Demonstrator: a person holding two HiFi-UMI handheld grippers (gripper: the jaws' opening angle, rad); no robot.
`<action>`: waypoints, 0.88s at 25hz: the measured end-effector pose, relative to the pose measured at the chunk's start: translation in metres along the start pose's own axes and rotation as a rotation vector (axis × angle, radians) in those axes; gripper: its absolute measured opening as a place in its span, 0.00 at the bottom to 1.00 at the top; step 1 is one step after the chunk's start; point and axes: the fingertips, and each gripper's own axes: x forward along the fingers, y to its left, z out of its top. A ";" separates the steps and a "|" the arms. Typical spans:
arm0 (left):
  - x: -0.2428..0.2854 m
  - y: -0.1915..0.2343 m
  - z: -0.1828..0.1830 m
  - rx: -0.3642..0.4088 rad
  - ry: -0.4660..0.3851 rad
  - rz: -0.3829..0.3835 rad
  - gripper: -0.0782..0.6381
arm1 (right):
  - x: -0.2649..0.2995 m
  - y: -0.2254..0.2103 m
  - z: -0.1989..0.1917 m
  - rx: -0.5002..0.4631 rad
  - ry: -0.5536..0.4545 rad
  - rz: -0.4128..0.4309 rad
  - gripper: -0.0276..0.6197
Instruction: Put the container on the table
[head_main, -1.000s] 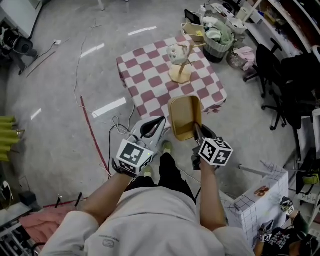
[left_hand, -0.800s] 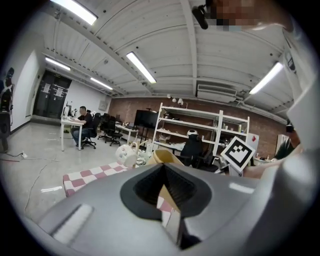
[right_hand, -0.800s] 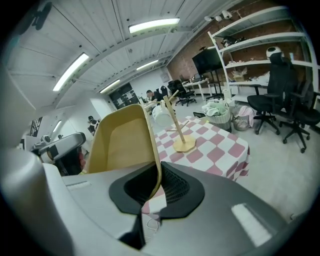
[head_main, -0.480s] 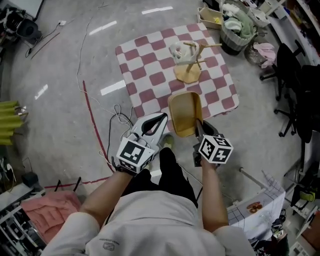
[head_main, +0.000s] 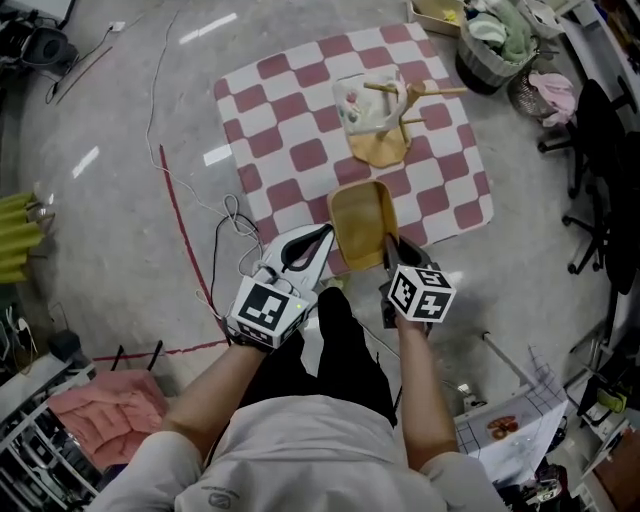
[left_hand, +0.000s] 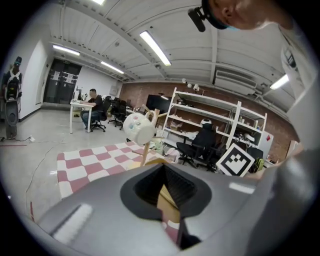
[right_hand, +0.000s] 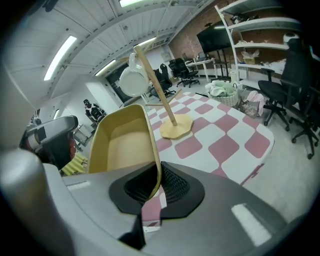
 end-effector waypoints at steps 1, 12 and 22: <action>0.005 0.003 -0.004 -0.005 0.006 0.001 0.12 | 0.008 -0.003 -0.002 0.000 0.009 -0.002 0.09; 0.035 0.021 -0.034 -0.035 0.057 0.015 0.12 | 0.066 -0.033 -0.025 -0.015 0.097 -0.047 0.09; 0.051 0.025 -0.045 -0.049 0.061 0.017 0.12 | 0.089 -0.050 -0.038 -0.041 0.141 -0.119 0.09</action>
